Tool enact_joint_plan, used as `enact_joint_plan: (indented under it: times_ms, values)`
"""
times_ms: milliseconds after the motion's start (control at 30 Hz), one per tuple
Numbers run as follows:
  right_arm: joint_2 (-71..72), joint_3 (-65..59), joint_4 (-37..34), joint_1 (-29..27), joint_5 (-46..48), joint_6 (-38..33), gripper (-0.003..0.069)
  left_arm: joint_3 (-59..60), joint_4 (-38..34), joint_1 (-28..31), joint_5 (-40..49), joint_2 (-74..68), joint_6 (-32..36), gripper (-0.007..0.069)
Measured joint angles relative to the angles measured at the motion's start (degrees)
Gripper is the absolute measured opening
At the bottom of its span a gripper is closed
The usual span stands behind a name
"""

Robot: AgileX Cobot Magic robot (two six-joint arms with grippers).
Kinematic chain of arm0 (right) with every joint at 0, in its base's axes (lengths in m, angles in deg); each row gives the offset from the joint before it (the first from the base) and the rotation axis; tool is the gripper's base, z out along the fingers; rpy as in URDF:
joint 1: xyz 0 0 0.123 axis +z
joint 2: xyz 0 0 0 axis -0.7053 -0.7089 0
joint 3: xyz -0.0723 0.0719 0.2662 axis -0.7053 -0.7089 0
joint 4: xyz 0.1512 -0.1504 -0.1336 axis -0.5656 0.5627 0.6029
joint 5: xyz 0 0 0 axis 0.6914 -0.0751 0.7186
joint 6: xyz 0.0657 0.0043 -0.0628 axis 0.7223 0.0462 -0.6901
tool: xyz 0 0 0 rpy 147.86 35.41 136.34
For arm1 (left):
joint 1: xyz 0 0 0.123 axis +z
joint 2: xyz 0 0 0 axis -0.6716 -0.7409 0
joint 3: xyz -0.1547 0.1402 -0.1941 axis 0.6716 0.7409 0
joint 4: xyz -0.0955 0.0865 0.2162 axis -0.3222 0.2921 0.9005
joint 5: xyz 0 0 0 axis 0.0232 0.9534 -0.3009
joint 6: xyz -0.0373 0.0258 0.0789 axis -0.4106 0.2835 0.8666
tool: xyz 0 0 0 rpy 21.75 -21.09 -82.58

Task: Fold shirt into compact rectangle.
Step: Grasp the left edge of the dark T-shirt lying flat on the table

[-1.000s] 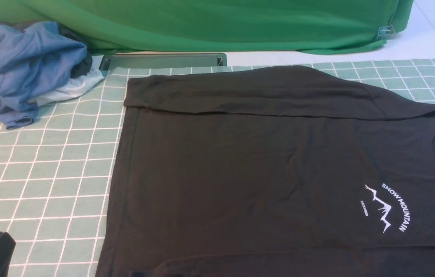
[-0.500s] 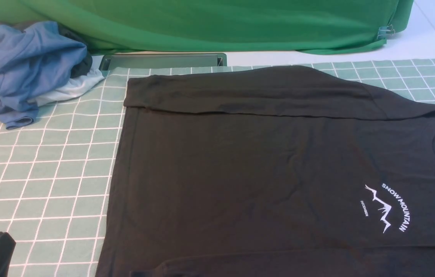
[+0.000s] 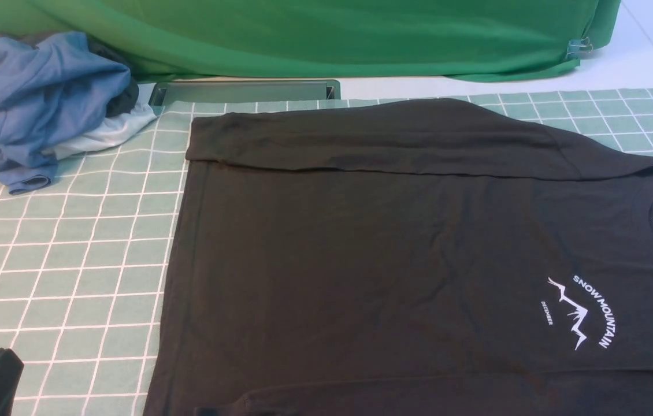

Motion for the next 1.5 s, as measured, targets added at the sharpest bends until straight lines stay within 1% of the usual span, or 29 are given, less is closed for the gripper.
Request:
enact_joint_plan:
  times_ms: [400, 700, 833, 900, 933, 967, 1000, 1067, 1100, 1133, 1167, 1200, 1233, 1300, 1433, 1500]
  values:
    - [0.0, 0.0, 0.0, 0.0, 0.0, 0.0, 0.024, 0.0, 0.12, 0.0, 0.0, 0.0, 0.05, 0.0018]
    - [0.0, 0.0, 0.0, 0.0, 0.0, 0.0, 0.024, 0.0, 4.1, 0.0, 0.0, 0.0, 4.15, 0.0018]
    - [0.0, 0.0, 0.0, 0.0, -0.15, 0.06, 0.024, 0.0, 4.26, 0.0, 0.0, 0.0, 4.56, 0.0018]
    - [0.0, 0.0, 0.0, 0.0, -1.29, 0.13, 0.024, 0.0, 2.9, 0.0, -0.44, 0.0, 3.95, 0.0018]
    - [0.0, 0.0, -0.36, 0.0, -2.89, 1.69, 0.024, 0.0, -5.05, 0.0, -1.44, 0.0, -0.81, 0.0018]
    - [0.0, 0.0, -0.69, 0.0, -3.48, 2.53, 0.024, 0.0, -6.38, 0.0, -1.5, 0.0, -1.61, 0.0018]
    - [0.0, 0.0, -3.46, 0.0, -6.03, 8.55, 0.024, 0.0, -20.16, 0.0, -2.18, 0.0, -9.5, 0.0018]
    - [0.0, 0.0, -8.91, 0.0, -9.12, 20.24, 0.024, 0.0, -32.49, 0.0, -2.33, 0.0, -15.73, 0.0018]
    - [0.0, 0.0, -10.55, 0.0, -10.11, 25.33, 0.024, 0.0, -38.69, 0.0, -2.33, 0.0, -18.32, 0.0018]
    - [0.0, 0.0, -10.9, 0.0, -10.36, 26.55, 0.024, 0.0, -40.77, 0.0, -2.39, 0.0, -19.05, 0.0018]
    - [0.0, 0.0, -12.82, 0.0, -11.7, 36.34, 0.024, 0.0, -45.94, 0.0, -2.79, 0.0, -20.94, 0.0018]
    - [0.0, 0.0, -12.94, 0.0, -11.8, 37.21, 0.024, 0.0, -46.28, 0.0, -2.91, 0.0, -21.11, 0.0018]
    - [0.0, 0.0, -13.72, 0.0, -12.38, 42.57, 0.024, 0.0, -46.98, 0.0, -3.52, 0.0, -21.5, 0.0018]
    - [0.0, 0.0, -14.23, 0.0, -12.79, 45.71, 0.024, 0.0, -44.08, 0.0, -4.29, 0.0, -21.44, 0.0018]
    - [0.0, 0.0, -14.46, 0.0, -12.93, 47.36, 0.024, 0.0, -37.89, 0.0, -4.96, 0.0, -21.37, 0.0018]
    - [0.0, 0.0, -14.58, 0.0, -13.03, 47.53, 0.024, 0.0, -37.49, 0.0, -6.29, 0.0, -21.87, 0.0018]
